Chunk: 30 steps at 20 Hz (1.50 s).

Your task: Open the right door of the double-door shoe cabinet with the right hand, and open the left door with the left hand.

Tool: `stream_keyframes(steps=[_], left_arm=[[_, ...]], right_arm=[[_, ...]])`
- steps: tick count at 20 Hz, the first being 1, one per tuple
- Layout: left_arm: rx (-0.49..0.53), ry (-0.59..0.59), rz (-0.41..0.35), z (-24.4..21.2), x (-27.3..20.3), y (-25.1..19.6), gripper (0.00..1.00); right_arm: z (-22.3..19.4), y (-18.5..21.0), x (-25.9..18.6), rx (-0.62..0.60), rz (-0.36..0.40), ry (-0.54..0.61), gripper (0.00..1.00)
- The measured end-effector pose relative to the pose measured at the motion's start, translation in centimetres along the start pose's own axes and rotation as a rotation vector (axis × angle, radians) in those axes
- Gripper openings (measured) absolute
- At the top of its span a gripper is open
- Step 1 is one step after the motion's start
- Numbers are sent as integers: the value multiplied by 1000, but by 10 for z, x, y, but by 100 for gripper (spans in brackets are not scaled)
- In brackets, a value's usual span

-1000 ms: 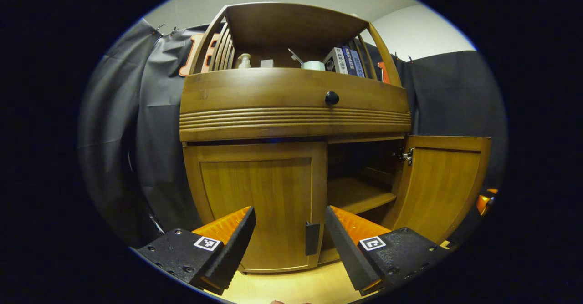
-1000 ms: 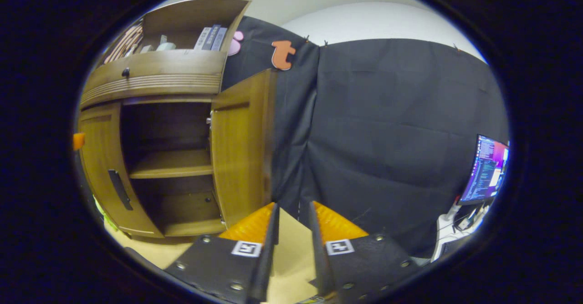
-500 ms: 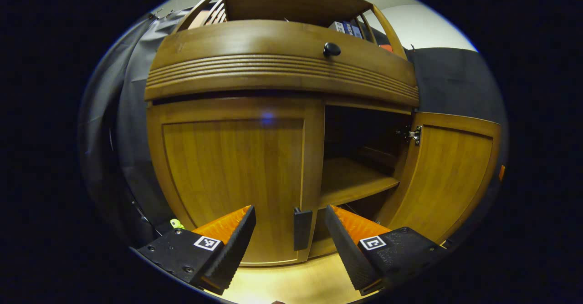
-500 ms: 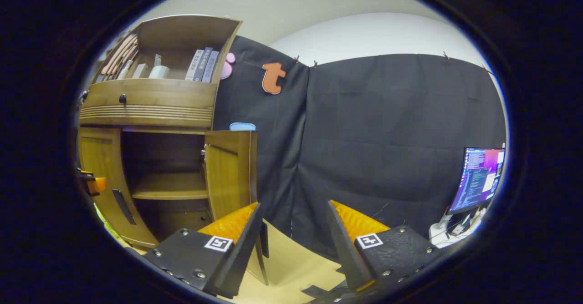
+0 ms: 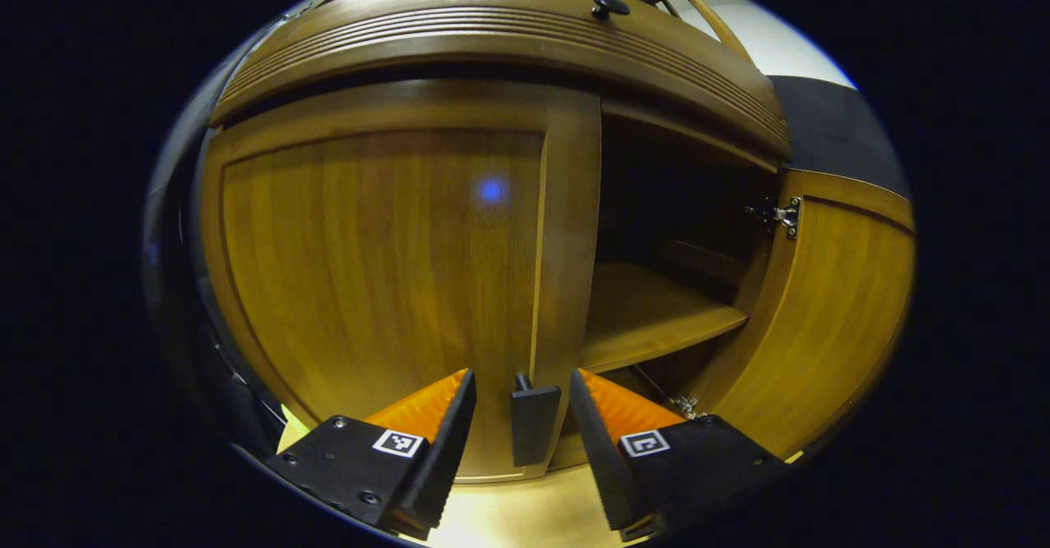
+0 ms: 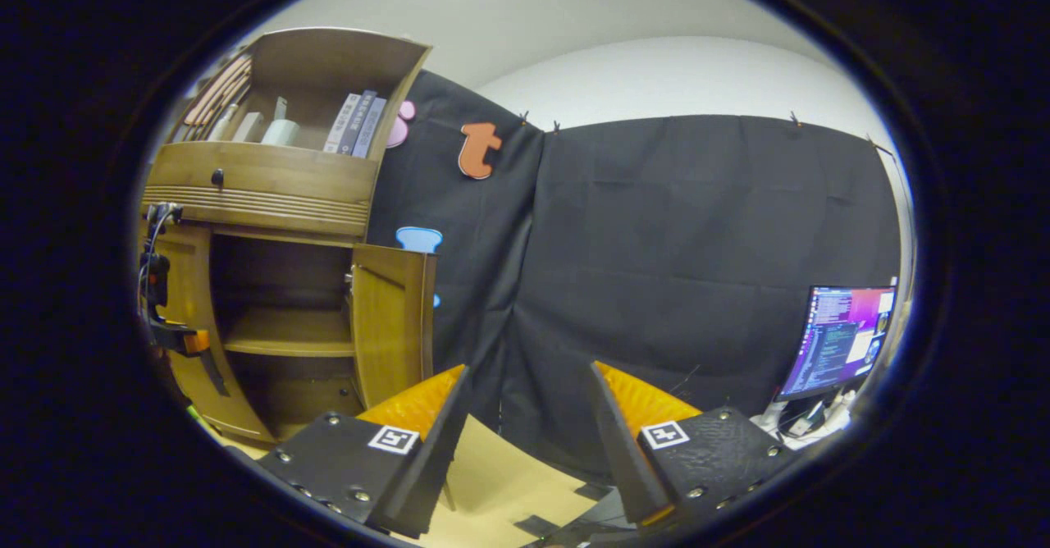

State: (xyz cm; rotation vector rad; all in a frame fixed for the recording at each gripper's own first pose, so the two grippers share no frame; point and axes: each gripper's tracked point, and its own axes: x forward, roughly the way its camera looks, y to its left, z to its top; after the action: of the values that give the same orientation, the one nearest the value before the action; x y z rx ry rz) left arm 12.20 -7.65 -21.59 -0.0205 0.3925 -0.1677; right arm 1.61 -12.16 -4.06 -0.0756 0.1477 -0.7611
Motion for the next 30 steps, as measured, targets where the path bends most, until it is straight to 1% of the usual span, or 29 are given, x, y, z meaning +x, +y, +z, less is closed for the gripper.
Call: stream_keyframes(steps=[1,2,3,4,5,6,8,9,10,14,15,16,18,19,20,21,23,25,26,27,28,29,30], left_arm=[[-3,4,-10,-2,4,-1,61],[-9,8,-9,-4,7,-1,62],[-17,14,1,-6,9,1,53],[-31,8,-1,-7,10,1,51],[-47,3,-8,-9,11,-2,44],[-58,9,-6,-11,9,-2,43],[-58,-5,-7,-9,12,-1,35],[-53,3,-8,-11,9,-1,34],[-51,-3,-8,-9,8,-1,36],[-55,-5,-8,-11,-1,-3,35],[-52,-9,-7,-15,-10,-3,36],[-50,-11,-6,-16,-16,-3,34],[-52,-13,-2,-17,-25,-3,34],[-54,-14,0,-19,-31,-3,34],[-57,-15,2,-21,-37,-3,36],[-60,-16,4,-22,-44,-2,34],[-65,-18,5,-24,-55,-1,34],[-79,-15,11,-28,-67,1,34],[-89,-16,16,-29,-73,3,34],[-98,-17,20,-30,-80,4,34],[-103,-19,22,-31,-85,5,34],[-109,-22,23,-33,-91,7,34],[-115,-22,24,-34,-97,9,34]], right_arm=[[-1,-3,-1,5,-1,1,83],[0,-6,-2,8,-2,0,80],[1,-6,-2,9,-4,-3,80],[2,-7,-2,8,-4,-4,80],[3,-6,-2,8,-3,-6,80],[4,-5,-1,9,1,-6,80],[5,-2,-1,11,17,-5,80],[4,0,-1,9,26,-7,80],[6,2,0,6,34,-10,80],[11,9,0,4,69,-22,80],[11,10,0,5,79,-22,80],[11,12,1,7,90,-22,80],[13,15,2,8,110,-24,80],[13,17,2,8,122,-24,83],[13,19,1,8,135,-25,80],[14,22,2,6,148,-26,80],[14,29,4,3,177,-26,87],[14,38,4,1,211,-26,80],[15,43,5,0,228,-26,80],[15,49,5,0,244,-27,83],[15,55,5,0,262,-28,83],[15,61,7,0,281,-27,80],[15,68,6,-1,301,-27,80]])
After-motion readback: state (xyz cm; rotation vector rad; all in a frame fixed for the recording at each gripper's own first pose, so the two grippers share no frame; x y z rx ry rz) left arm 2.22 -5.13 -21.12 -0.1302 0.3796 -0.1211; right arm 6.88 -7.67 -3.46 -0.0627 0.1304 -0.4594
